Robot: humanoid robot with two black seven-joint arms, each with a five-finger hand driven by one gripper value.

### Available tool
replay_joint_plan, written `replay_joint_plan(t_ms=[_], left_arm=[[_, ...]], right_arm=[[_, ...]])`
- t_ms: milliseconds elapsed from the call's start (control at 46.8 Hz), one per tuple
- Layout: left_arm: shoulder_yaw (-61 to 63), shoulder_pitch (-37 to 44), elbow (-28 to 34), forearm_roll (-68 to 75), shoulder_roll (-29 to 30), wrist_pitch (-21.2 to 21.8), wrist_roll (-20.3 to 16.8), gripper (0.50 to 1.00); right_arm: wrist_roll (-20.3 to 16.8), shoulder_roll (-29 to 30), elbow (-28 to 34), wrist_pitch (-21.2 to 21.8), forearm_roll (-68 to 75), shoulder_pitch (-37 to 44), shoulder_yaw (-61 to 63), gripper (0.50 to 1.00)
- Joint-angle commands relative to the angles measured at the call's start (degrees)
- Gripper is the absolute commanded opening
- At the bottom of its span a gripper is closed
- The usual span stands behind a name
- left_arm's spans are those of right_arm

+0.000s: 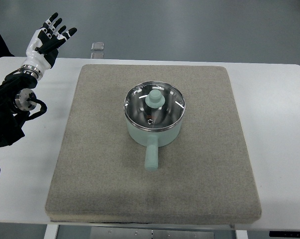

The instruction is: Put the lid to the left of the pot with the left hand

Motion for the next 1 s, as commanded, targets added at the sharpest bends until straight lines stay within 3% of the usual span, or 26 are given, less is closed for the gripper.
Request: replay_joint_plan(t_ms=[0,983], left_arm=[[-0.05,0.01,0.02,0.06,0.0,0.0,-0.06,0.992],[1.36,-1.83,-0.07,1.2,1.49,0.17,0.46,0.994]], right_arm=[[0.0,0.0,0.0,0.0,0.0,0.0,0.0,0.921],[0.0,0.0,0.0,0.0,0.0,0.0,0.0,0.921]])
